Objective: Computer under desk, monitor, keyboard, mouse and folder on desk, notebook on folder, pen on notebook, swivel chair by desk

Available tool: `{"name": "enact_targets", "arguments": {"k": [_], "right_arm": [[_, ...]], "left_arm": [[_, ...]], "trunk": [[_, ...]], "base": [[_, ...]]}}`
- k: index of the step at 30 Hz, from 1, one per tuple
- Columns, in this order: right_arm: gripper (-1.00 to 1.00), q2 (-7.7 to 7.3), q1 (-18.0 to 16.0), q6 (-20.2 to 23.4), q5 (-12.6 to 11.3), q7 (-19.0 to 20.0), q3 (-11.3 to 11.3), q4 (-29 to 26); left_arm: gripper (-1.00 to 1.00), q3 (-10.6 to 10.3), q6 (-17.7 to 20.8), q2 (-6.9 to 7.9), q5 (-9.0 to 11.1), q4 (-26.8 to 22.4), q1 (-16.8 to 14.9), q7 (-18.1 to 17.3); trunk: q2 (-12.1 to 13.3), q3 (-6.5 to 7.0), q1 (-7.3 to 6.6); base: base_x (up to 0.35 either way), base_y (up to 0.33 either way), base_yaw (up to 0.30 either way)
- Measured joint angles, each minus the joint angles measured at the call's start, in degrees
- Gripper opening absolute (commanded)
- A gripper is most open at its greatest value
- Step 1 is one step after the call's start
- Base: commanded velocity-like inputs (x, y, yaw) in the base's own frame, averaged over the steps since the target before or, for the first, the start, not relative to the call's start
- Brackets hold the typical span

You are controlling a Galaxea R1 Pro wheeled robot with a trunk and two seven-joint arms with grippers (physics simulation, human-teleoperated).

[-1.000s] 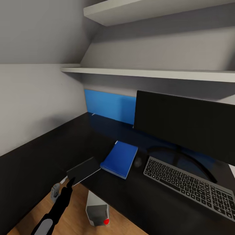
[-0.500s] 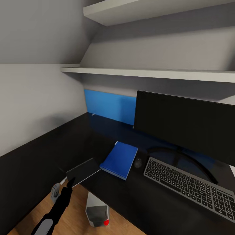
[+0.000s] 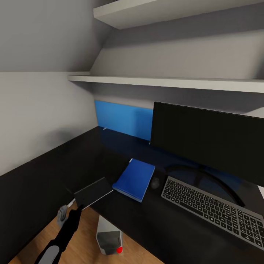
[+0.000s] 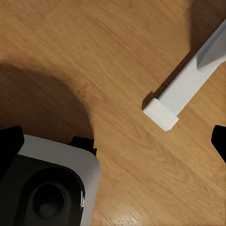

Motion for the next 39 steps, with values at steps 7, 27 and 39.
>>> {"name": "enact_targets", "arguments": {"k": [7,27,39], "right_arm": [[1.0,0.04,0.0,0.0,0.0,0.0,0.0,0.0],[1.0,0.09,0.0,0.0,0.0,0.0,0.0,0.0],[1.0,0.09,0.0,0.0,0.1,0.0,0.0,0.1]], "left_arm": [[-1.0,0.1,-0.1,0.01,0.2,0.0,0.0,-0.2],[-1.0,0.1,0.1,0.18,0.4,0.1,0.0,-1.2],[-1.0,0.3,0.5,0.31,0.3,-0.4,0.0,-1.3]], "trunk": [[0.0,0.0,0.0],[0.0,0.0,0.0],[0.0,-0.01,0.0]], "base": [[0.0,0.0,0.0],[0.0,0.0,0.0],[0.0,0.0,0.0]]}}
